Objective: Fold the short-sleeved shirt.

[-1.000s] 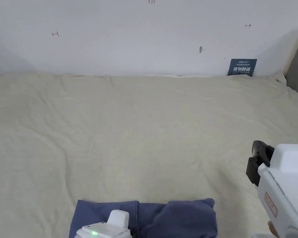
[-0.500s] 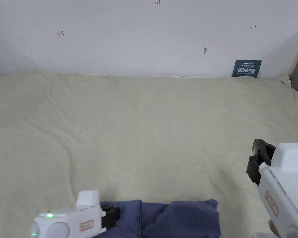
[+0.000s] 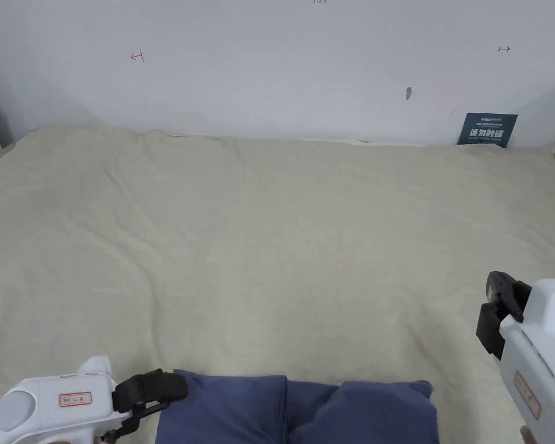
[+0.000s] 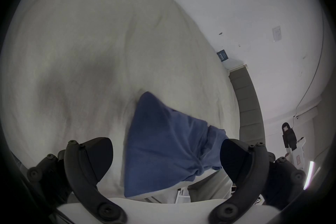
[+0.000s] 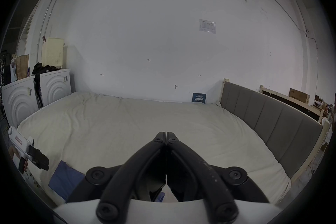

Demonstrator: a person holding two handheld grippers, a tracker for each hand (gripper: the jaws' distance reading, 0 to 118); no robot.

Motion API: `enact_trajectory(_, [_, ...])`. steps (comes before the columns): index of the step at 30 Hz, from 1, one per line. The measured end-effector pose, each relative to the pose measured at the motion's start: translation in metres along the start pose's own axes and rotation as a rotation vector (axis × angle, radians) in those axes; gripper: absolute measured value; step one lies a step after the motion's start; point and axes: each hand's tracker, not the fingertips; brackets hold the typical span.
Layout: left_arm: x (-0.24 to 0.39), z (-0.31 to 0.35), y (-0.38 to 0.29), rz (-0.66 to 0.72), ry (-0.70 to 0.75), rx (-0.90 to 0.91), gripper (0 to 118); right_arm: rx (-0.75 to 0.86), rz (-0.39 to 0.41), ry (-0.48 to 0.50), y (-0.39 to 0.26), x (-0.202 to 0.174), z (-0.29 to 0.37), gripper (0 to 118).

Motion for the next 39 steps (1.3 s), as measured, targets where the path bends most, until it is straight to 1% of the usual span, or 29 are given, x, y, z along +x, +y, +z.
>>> enact_trajectory(2, [0.005, -0.006, -0.008, -0.008, 0.0, -0.012, 102, -0.006, 0.005, -0.002, 0.0, -0.002, -0.002, 2])
enact_trajectory(4, [0.002, -0.016, -0.011, -0.016, 0.005, -0.025, 80, -0.01, 0.009, -0.005, -0.001, -0.002, -0.003, 2])
enact_trajectory(6, [-0.012, -0.031, -0.008, -0.021, 0.013, -0.062, 62, -0.016, 0.011, -0.009, -0.002, -0.001, -0.005, 2])
enact_trajectory(8, [-0.01, -0.041, -0.013, -0.037, 0.019, -0.082, 31, -0.023, 0.014, -0.012, -0.003, -0.001, -0.006, 2])
enact_trajectory(9, [-0.008, -0.044, -0.017, -0.061, 0.035, -0.076, 19, -0.026, 0.014, -0.013, -0.004, 0.0, -0.007, 2])
enact_trajectory(10, [-0.006, -0.047, -0.018, -0.108, 0.068, -0.071, 16, -0.029, 0.016, -0.015, -0.004, 0.0, -0.007, 2])
enact_trajectory(11, [-0.006, -0.049, -0.02, -0.133, 0.075, -0.073, 15, -0.03, 0.016, -0.016, -0.004, 0.001, -0.007, 2])
enact_trajectory(14, [-0.001, -0.046, -0.023, -0.097, 0.056, -0.053, 12, -0.033, 0.014, -0.018, -0.004, 0.003, -0.007, 2])
enact_trajectory(17, [0.014, -0.035, -0.027, -0.177, 0.103, -0.024, 10, -0.031, 0.017, -0.016, -0.003, 0.004, -0.007, 2])
enact_trajectory(20, [0.018, -0.019, -0.023, -0.185, 0.104, -0.014, 8, -0.02, 0.012, -0.012, 0.001, 0.003, -0.007, 2])
enact_trajectory(24, [0.015, 0.015, -0.015, -0.228, 0.181, 0.029, 8, 0.002, 0.009, 0.008, 0.006, -0.001, -0.003, 2])
enact_trajectory(28, [0.004, 0.058, -0.006, -0.217, 0.264, 0.072, 8, 0.014, 0.002, 0.029, 0.006, -0.003, -0.001, 2])
enact_trajectory(29, [0.003, 0.067, -0.005, -0.207, 0.306, 0.094, 8, 0.016, -0.002, 0.034, 0.006, -0.003, 0.0, 2])
enact_trajectory(31, [0.009, 0.079, -0.003, -0.204, 0.313, 0.096, 8, 0.022, -0.009, 0.042, 0.005, -0.003, 0.002, 2])
enact_trajectory(35, [0.053, 0.076, -0.01, -0.221, 0.337, 0.095, 8, 0.027, -0.018, 0.052, 0.004, -0.003, 0.005, 2])
enact_trajectory(39, [0.122, 0.055, -0.025, -0.308, 0.299, 0.041, 8, 0.033, -0.023, 0.056, 0.005, 0.001, 0.01, 2])
